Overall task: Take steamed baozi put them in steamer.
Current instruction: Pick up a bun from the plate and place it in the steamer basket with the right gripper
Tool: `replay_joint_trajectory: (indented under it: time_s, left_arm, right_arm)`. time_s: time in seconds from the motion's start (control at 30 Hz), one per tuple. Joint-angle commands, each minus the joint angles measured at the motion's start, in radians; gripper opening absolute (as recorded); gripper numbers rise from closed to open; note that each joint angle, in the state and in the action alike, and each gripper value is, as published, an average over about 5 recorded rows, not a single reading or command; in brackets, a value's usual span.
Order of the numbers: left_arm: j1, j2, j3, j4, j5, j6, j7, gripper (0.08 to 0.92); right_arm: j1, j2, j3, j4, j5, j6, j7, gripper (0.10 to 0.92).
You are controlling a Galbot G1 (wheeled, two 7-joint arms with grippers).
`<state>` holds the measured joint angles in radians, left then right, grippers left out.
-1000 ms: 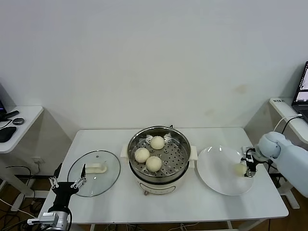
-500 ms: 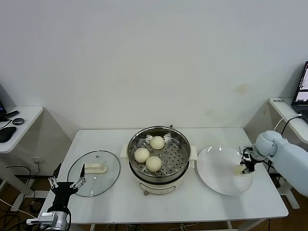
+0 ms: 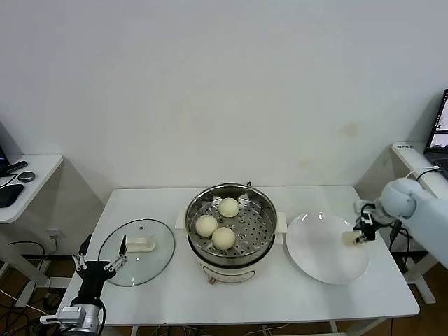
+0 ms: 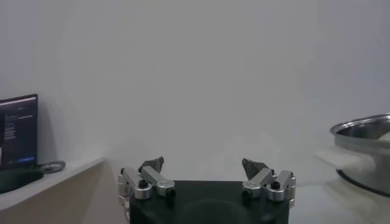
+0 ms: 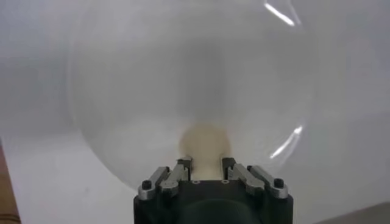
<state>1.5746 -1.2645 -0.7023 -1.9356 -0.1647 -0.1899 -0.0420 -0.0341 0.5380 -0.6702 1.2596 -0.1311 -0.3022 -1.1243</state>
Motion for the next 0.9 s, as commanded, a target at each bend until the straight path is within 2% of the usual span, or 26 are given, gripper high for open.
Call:
replay_joint_trajectory:
  time_s: [0.03, 0.23, 0.43, 0.6, 0.9]
  left_arm:
    - [-0.007, 0.004, 0.014, -0.004, 0.002, 0.007, 0.001, 0.823]
    - [-0.014, 0.006, 0.021, -0.006, 0.002, 0.009, 0.001, 0.823]
    - [-0.008, -0.001, 0.018, -0.005, 0.005, 0.004, -0.001, 0.823]
    - [-0.002, -0.006, 0.009, -0.001, 0.009, 0.000, -0.002, 0.823]
    - [0.003, -0.006, -0.014, 0.004, 0.006, -0.003, -0.003, 0.823]
  right_arm:
    - [0.498, -0.059, -0.362, 0.260, 0.374, -0.141, 0.047, 0.356]
    - [0.798, 0.090, -0.580, 0.354, 0.603, -0.271, 0.125, 0.357]
    - [0.848, 0.270, -0.650, 0.374, 0.737, -0.365, 0.204, 0.357]
    - [0.775, 0.375, -0.651, 0.343, 0.774, -0.421, 0.267, 0.357]
    - [0.625, 0.483, -0.647, 0.236, 0.709, -0.426, 0.300, 0.357]
